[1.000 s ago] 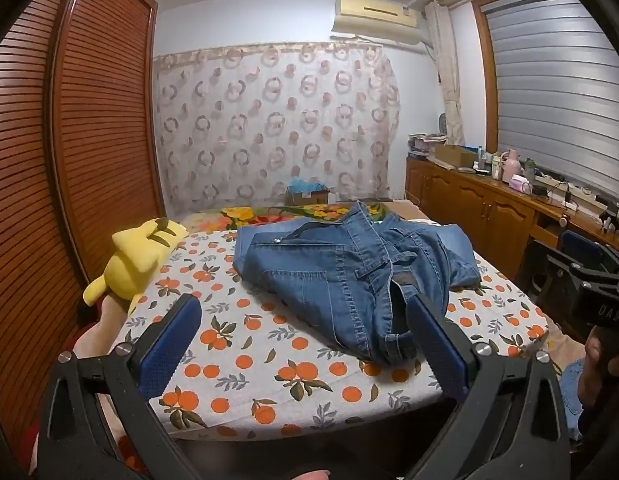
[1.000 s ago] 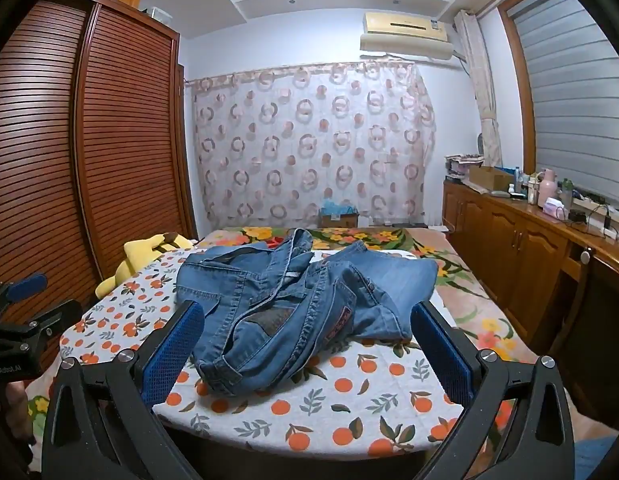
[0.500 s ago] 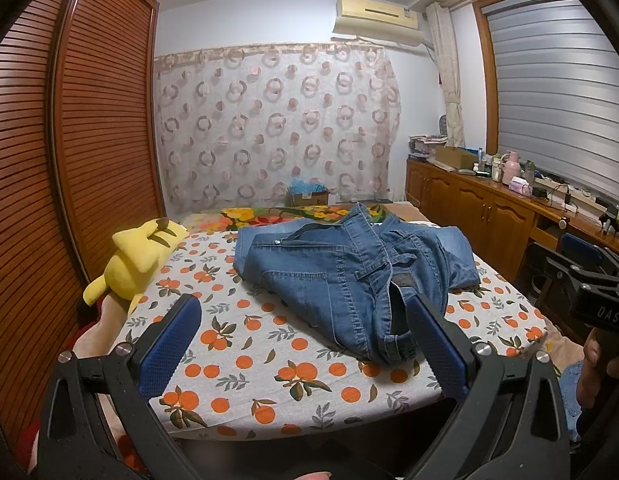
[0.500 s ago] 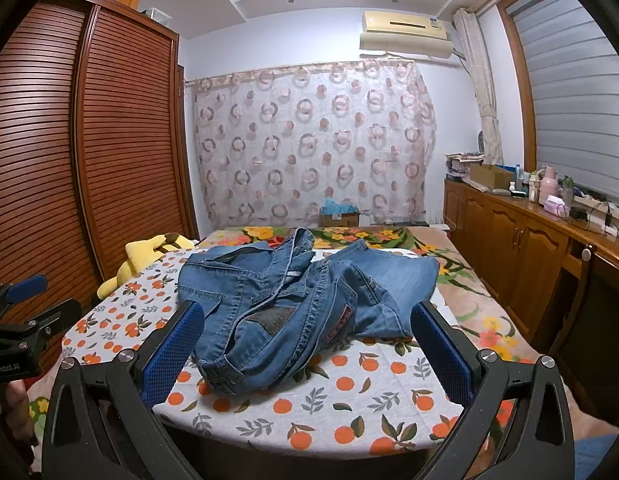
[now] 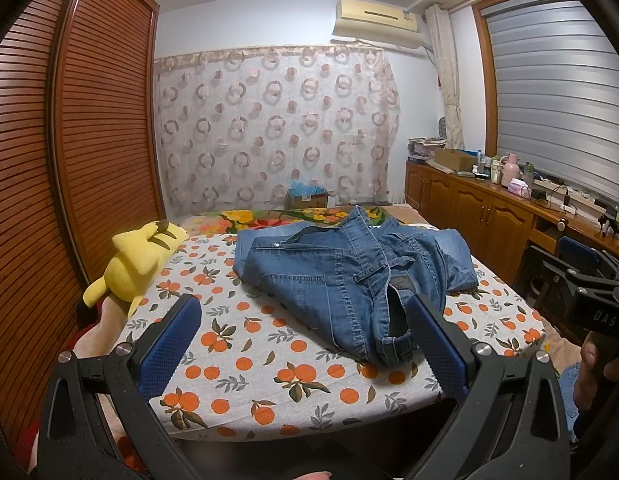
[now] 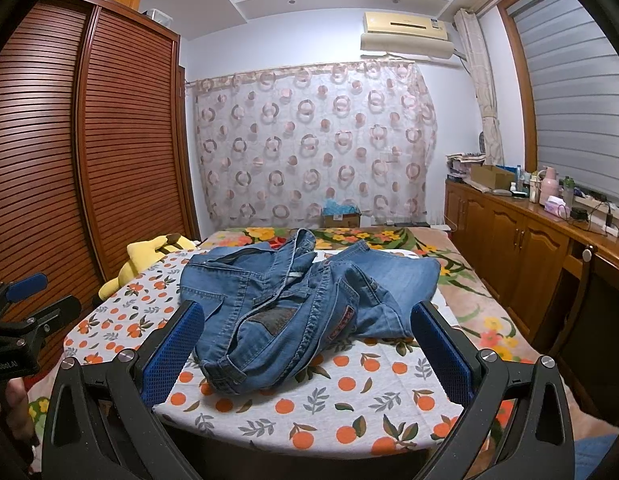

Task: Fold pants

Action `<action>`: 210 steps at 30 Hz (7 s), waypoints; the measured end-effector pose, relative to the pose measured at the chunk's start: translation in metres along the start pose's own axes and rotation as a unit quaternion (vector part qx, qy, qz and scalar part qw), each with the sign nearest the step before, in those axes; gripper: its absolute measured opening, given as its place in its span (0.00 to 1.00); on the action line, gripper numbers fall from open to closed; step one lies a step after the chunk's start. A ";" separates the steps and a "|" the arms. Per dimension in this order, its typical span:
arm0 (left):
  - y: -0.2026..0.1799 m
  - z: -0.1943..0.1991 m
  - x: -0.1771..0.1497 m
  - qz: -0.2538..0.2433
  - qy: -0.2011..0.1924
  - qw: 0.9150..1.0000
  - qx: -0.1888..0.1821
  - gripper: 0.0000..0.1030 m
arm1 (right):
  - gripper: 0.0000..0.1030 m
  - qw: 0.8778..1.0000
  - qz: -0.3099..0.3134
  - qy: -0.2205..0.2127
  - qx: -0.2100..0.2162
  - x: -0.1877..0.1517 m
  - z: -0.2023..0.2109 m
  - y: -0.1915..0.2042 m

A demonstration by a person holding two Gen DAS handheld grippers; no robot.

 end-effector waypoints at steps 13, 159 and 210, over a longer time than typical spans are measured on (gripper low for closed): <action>-0.003 0.002 0.004 0.001 -0.001 1.000 0.000 1.00 | 1.00 1.000 -0.001 0.000 0.001 0.000 0.000 0.000; 0.106 -0.122 0.017 -0.004 0.134 0.989 -0.058 0.03 | 0.34 0.987 -0.014 0.154 0.040 -0.009 -0.035 -0.061; 0.105 -0.113 -0.003 0.012 0.125 0.990 -0.069 0.03 | 0.38 0.973 0.119 0.195 0.018 -0.035 -0.079 0.054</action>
Point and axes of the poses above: each gripper's, at about its wrist camera, not at the fingertips, and z roughly against the way its jaws point, y to its left, x to its top, the point moved 4 cm from there along -z, roughly the way its jaws point, and after that the axes turned 6 degrees about -x, right-handed, at the moved point
